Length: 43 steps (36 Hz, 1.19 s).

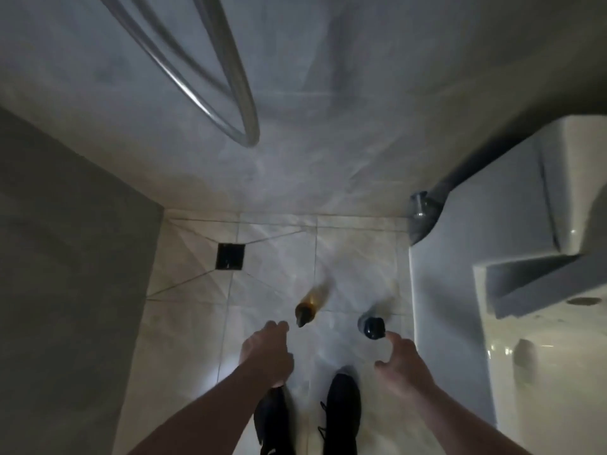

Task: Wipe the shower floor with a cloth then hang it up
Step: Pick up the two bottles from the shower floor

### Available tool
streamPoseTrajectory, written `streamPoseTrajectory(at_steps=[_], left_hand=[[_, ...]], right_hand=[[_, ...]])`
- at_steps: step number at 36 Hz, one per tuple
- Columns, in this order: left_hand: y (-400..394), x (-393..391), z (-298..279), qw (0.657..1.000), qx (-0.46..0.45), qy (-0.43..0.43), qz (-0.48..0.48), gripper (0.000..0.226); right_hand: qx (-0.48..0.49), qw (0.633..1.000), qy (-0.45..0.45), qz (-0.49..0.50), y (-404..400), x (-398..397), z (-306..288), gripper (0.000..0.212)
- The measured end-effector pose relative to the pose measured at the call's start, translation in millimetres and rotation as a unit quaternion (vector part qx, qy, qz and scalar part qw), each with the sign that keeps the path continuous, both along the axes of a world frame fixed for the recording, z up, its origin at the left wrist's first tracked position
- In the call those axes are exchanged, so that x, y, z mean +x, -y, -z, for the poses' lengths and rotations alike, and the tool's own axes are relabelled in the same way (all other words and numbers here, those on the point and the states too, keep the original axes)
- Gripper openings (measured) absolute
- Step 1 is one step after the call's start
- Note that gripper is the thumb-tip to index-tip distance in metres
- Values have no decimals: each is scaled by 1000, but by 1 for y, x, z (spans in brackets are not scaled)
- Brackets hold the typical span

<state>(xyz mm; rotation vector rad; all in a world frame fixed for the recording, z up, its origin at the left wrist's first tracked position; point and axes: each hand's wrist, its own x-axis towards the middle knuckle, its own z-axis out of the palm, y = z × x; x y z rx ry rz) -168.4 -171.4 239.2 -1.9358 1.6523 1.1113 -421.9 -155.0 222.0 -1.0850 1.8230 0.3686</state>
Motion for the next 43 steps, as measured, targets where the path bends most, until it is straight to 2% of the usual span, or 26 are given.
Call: streamPoseTrajectory(at_steps=[6,12,17,21,25,29,33,37,43], left_hand=[[16,-22,98,1000,-11,-14,-23,58],[23,-38,163,999,0,-31,-25,64],[18,-44,191,999,-7,-33,-32,52],[17,-46,199,998,-45,-30,-30,43],[15,-41,190,998,-45,-23,-47,43],[7,-29,158,997,-57,-16,-48,41],[-4,-15,91,996,-75,-11,-48,37],[-14,2,-9,997,-40,10,-67,35],[-45,37,-198,995,-24,17,-95,28]], right_hand=[[-14,999,-20,27,7,-6,94,74],[-43,997,-25,57,12,-6,154,62],[-104,988,-65,89,12,-5,177,44],[-111,986,-64,107,16,-10,190,37],[-98,988,-70,95,14,-10,189,27],[-102,990,-74,70,1,0,160,22],[-121,990,-55,37,-5,14,95,25],[-123,992,-20,-25,-8,28,1,23],[-100,986,39,-126,-17,66,-182,20]])
